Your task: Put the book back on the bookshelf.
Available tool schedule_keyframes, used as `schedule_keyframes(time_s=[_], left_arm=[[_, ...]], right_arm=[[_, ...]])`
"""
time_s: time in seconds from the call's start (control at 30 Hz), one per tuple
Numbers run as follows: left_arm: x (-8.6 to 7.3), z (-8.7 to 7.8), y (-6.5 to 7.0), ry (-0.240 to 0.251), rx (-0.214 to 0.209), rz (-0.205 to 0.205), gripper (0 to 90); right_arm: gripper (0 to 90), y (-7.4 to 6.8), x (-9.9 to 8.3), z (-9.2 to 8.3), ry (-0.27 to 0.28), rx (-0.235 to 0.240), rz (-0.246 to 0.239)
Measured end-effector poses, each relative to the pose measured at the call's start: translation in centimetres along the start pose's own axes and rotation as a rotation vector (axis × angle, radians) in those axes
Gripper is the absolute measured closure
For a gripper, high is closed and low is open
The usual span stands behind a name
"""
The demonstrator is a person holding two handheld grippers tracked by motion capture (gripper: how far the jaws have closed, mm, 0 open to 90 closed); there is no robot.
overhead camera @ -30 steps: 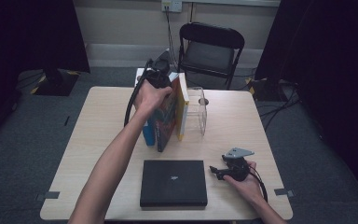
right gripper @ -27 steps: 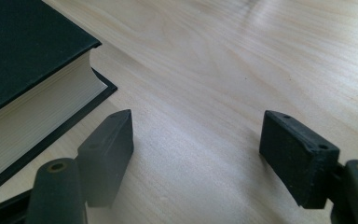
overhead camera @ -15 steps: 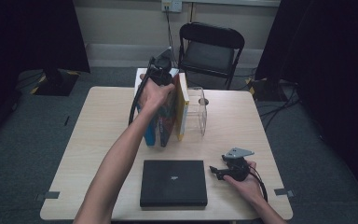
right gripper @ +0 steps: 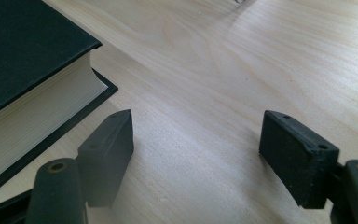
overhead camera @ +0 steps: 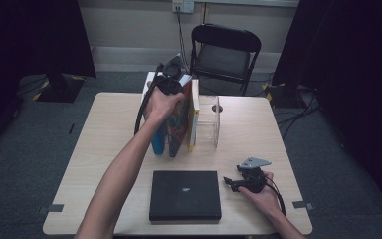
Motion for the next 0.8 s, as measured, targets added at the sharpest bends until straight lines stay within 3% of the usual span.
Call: schedule_keyframes(time_s=[0.17, 0.33, 0.6, 0.77, 0.8], left_arm=[[0.08, 0.37, 0.15, 0.056, 0.026, -0.022, 73.7], [0.03, 0.69, 0.23, 0.066, 0.029, -0.018, 73.5], [0.13, 0.68, 0.12, 0.087, 0.026, -0.065, 73.7], [0.17, 0.81, -0.01, 0.096, 0.019, -0.07, 73.4], [0.09, 0.84, 0.06, 0.086, 0.019, -0.051, 73.2]], right_arm=[[26.2, 0.01, 0.0, 0.0, 0.0, 0.001, 0.0], [26.2, 0.01, 0.01, 0.0, 0.0, 0.001, -0.001], [26.1, 0.03, 0.04, 0.04, 0.002, 0.004, -0.002], [26.1, 0.02, 0.06, 0.06, 0.002, 0.004, -0.001], [26.1, 0.02, 0.06, 0.06, 0.003, 0.004, -0.001]])
Point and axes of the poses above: each handheld gripper's, and its own axes: z roughly forward along the jaws, x roughly out of its top, y roughly to its right, the point moved 7 cm from there along z, roughly forward along the jaws, and after that the axes turned 8 degrees about x, right-handed, at the moved point
